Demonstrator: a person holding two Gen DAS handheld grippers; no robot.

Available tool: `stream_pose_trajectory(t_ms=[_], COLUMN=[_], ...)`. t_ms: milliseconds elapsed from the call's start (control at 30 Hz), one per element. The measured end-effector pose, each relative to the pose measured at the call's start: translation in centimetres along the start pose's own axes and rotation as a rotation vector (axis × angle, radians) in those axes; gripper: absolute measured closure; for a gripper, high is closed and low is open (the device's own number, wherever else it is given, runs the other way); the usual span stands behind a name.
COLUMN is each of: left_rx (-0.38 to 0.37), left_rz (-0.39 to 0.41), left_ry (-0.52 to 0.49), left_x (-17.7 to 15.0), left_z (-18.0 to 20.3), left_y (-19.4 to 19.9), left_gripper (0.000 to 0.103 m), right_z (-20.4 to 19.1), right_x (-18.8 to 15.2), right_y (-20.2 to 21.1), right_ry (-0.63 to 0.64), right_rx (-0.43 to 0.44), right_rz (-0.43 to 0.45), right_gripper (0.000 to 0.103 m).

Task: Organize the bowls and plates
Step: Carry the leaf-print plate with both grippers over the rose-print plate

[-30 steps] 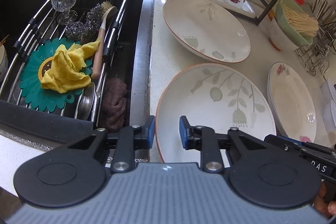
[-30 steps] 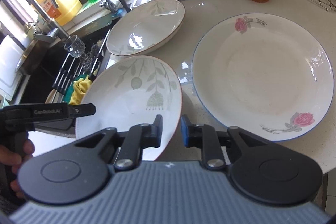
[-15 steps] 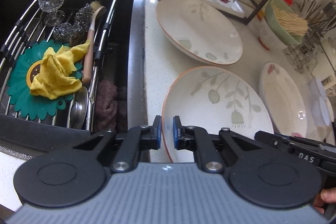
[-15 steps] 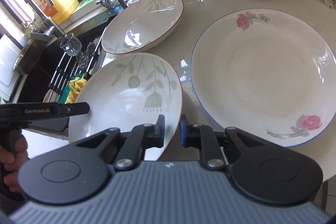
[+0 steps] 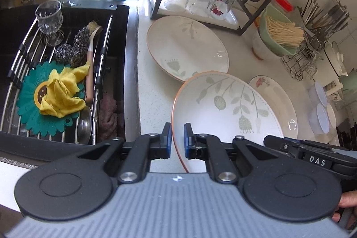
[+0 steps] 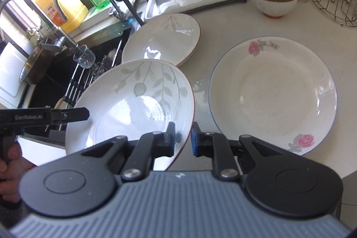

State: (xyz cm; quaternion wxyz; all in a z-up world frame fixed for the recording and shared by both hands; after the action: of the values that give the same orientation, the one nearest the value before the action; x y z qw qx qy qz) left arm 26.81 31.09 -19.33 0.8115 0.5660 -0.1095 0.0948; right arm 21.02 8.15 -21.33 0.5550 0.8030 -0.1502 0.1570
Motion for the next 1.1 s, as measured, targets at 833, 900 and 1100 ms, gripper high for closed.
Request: stream_pose_trajectory(t_ms=[833, 900, 1100], left_rx=[0.014, 0.01, 0.042], left_rz=[-0.006, -0.028, -0.093], left_ry=[0.066, 0.074, 0.078], left_x=[3.2, 3.1, 2.8], left_z=[10.7, 11.2, 12.5], left_y=[-3.8, -4.8, -7.3], left_gripper=[0.091, 0.091, 0.091], right_z=[9.6, 10.7, 13.1], right_x=[4.6, 4.7, 5.0], right_y=[3.9, 3.6, 2.5], right_ry=[0.077, 0.09, 0.093], right_rx=[0.018, 0.013, 0.03], right_rz=[0.003, -0.006, -0.03], right_gripper=[0.085, 0.085, 0.085])
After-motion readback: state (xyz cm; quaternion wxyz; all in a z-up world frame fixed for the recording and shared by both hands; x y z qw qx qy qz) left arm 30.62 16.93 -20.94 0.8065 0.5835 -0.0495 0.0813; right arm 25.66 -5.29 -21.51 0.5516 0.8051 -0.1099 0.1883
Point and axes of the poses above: each gripper's, at about its wrist camera, not at the fingertips, and y roughly against the way its jaws point, z to its right, x to its top, the point moved 8 cm from there along -y, roughly the way its jaws point, and after that the axes turned 11 degrees about -z, right-handed, at the moved point
